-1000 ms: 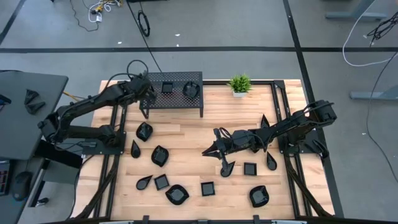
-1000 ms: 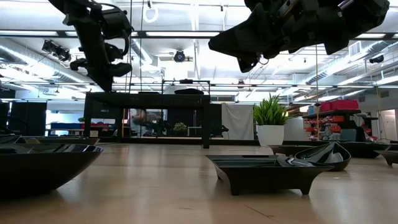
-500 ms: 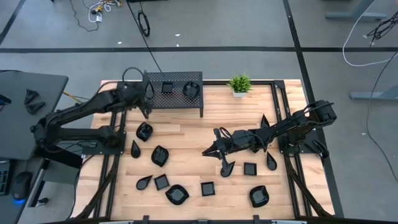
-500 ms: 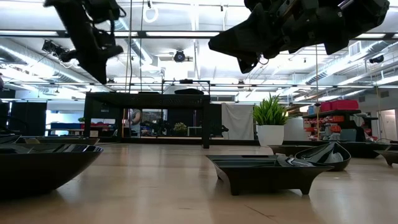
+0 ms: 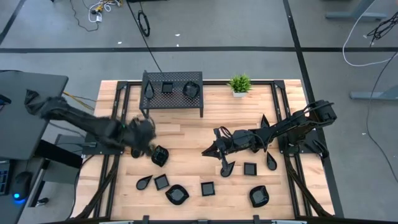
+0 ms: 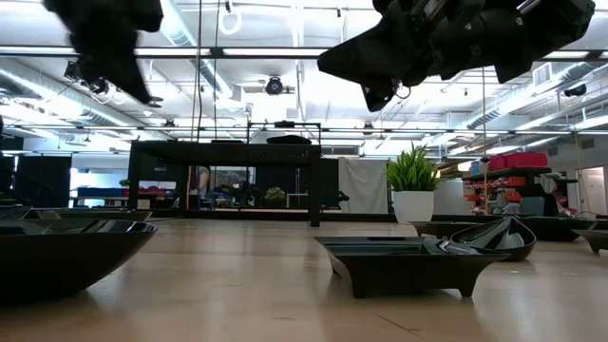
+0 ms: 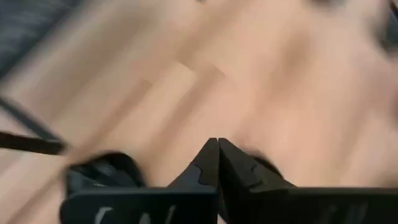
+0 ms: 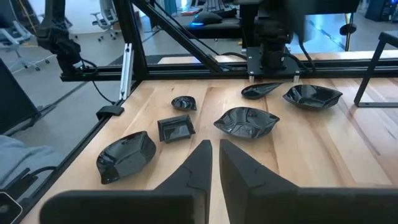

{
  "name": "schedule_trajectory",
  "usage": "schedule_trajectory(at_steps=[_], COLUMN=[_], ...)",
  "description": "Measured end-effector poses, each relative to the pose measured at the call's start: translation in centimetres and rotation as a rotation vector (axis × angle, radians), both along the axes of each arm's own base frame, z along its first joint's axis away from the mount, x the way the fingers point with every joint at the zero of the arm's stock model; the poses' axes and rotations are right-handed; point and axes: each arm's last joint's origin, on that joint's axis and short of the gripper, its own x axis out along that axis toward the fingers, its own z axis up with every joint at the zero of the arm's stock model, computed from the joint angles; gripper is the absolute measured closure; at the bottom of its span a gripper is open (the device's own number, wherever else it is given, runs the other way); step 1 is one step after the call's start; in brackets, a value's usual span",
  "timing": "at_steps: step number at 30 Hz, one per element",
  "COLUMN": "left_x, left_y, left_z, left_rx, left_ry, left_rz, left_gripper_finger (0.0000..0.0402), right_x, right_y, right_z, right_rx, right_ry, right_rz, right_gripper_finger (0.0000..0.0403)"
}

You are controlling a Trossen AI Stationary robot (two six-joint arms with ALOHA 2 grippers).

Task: Pick & Place Mini shaped plates
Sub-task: Stack the black leaf shaped plate on top of the black leaf shaped plates on the shelf

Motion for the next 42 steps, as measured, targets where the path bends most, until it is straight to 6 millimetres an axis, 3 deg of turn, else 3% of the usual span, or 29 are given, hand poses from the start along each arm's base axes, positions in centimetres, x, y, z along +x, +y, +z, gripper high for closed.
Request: schedule_trajectory(at_steps=[7,15,24,29,42], left_x=[0.3,1.4,3.3,3.8,3.8], left_y=[-5.3,-8.5,-9.2,-9.6,-9.6], left_z=[-3.2,-7.5,-10.4,-11.1,-11.4], left_rx=[-0.046,0.108,0.329,0.302,0.315], left_ry=[0.222,0.430,0.453,0.472,0.480], left_rz=[-0.272,-0.534,-0.609,-0.689,-0.685], left_gripper_finger=[0.0398,0.0362,0.0285,0.0283,0.0297], right_x=[0.0,0.0,0.1,0.1,0.1], right_y=[0.0,0.0,-0.2,-0.4,-0.4], right_z=[0.1,0.1,0.1,0.1,0.1], right_rx=[0.001,-0.002,-0.030,-0.033,-0.039], right_ry=[-0.005,-0.010,-0.020,-0.020,-0.022], right_rz=[0.000,0.001,-0.001,-0.008,-0.003], right_gripper_finger=[0.0371,0.0371,0.0371,0.0371,0.0371])
